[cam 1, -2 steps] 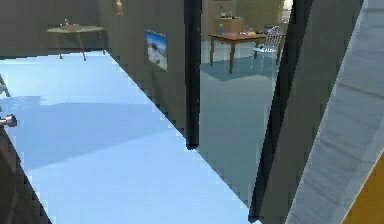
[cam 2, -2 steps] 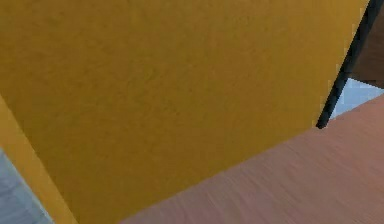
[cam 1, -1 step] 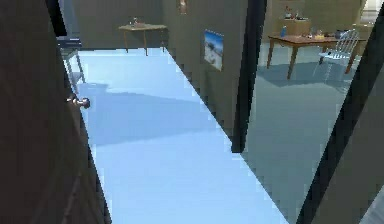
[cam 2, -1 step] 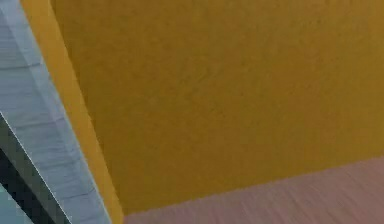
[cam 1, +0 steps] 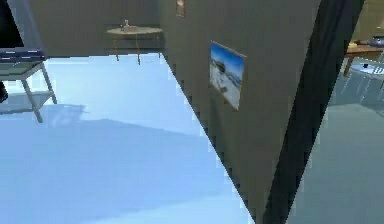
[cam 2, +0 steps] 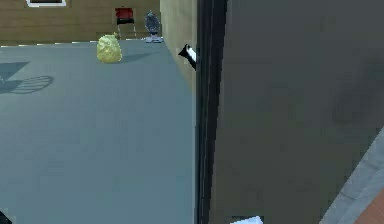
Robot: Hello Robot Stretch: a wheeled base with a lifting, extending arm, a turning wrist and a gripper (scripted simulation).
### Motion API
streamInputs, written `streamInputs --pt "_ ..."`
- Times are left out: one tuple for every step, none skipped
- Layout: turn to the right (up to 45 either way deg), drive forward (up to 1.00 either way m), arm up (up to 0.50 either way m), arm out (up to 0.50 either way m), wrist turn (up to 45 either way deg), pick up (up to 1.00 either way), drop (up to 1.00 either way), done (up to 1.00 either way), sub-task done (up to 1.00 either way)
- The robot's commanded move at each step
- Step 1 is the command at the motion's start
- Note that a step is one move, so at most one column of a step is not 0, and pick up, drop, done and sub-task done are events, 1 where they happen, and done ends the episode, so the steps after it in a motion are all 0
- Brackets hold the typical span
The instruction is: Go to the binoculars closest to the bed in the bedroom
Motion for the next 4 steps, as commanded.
streamInputs --pt "0.0 0.3 0.0 0.0 0.0 0.0 0.0 0.0 0.0" --pt "-24.0 0.0 0.0 0.0 0.0 0.0 0.0 0.0 0.0" --pt "0.0 1.0 0.0 0.0 0.0 0.0 0.0 0.0 0.0" --pt "-3.0 0.0 0.0 0.0 0.0 0.0 0.0 0.0 0.0"
